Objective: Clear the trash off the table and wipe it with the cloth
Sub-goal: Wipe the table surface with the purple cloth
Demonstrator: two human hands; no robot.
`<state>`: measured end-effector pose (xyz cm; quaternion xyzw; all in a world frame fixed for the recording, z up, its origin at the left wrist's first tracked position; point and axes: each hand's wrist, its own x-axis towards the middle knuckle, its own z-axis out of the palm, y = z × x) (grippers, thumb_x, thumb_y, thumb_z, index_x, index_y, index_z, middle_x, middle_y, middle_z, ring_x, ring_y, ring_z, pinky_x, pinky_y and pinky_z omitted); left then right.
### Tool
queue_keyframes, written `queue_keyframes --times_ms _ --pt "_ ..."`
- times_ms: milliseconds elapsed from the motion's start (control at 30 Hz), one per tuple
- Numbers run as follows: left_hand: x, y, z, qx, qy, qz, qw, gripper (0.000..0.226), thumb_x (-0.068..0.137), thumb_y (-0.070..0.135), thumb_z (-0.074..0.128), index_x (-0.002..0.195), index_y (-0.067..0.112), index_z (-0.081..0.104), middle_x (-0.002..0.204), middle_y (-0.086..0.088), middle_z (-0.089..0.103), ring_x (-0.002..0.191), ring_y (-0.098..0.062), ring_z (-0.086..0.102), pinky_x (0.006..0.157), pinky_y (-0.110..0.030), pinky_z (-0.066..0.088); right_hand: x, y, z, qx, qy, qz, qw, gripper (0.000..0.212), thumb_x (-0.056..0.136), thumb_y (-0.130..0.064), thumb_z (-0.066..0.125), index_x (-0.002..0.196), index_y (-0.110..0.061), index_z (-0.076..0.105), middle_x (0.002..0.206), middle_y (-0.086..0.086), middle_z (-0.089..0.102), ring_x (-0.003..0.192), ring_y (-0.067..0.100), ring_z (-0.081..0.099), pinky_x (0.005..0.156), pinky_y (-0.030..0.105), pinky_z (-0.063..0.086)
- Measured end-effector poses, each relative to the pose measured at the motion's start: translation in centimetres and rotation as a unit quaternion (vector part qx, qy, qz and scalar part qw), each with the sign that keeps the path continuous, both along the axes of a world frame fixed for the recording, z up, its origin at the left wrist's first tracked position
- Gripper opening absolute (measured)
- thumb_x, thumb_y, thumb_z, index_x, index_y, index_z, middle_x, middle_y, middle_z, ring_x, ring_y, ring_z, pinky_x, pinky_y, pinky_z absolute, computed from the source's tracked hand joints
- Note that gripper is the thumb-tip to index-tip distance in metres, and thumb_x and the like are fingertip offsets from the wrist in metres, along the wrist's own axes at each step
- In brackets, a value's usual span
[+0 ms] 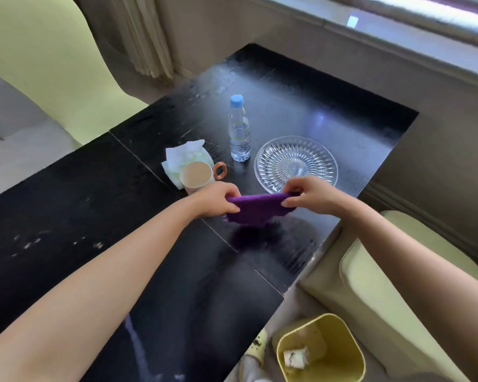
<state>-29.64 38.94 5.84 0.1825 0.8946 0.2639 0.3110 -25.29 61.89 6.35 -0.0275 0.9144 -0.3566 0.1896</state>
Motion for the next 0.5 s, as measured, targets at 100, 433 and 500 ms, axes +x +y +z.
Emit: queue_keyframes --times_ms 100,433,500 --pt "1.7 -4.0 1.6 0.033 0.037 0.044 0.998 0.016 0.082 0.012 0.065 0.075 0.025 0.057 0.077 0.003 0.057 0.067 -0.008 0.050 0.053 -0.009 0.038 0.5 -3.7 1.7 0.012 0.041 0.022 0.999 0.010 0.081 -0.011 0.066 0.081 -0.018 0.059 0.066 -0.008 0.054 0.062 0.008 0.046 0.055 0.011 0.034" --pt "11.7 -21.6 2.4 0.072 0.055 0.202 0.975 0.017 0.083 0.006 0.066 0.099 0.011 0.070 0.096 -0.010 0.071 0.082 -0.021 0.068 0.082 -0.034 0.058 5.6 -20.4 -0.1 -0.040 0.069 0.063 0.995 0.025 0.082 -0.010 0.067 0.068 -0.025 0.052 0.065 -0.010 0.049 0.066 0.009 0.046 0.065 0.021 0.037" --pt "13.9 -24.5 2.0 0.061 0.059 0.224 0.971 0.019 0.084 0.008 0.065 0.101 0.013 0.070 0.101 -0.008 0.071 0.088 -0.017 0.067 0.085 -0.032 0.055 7.2 -23.5 -1.3 -0.072 0.060 0.061 0.994 0.014 0.081 -0.008 0.066 0.078 -0.019 0.059 0.070 -0.011 0.055 0.068 0.004 0.050 0.069 0.019 0.041"
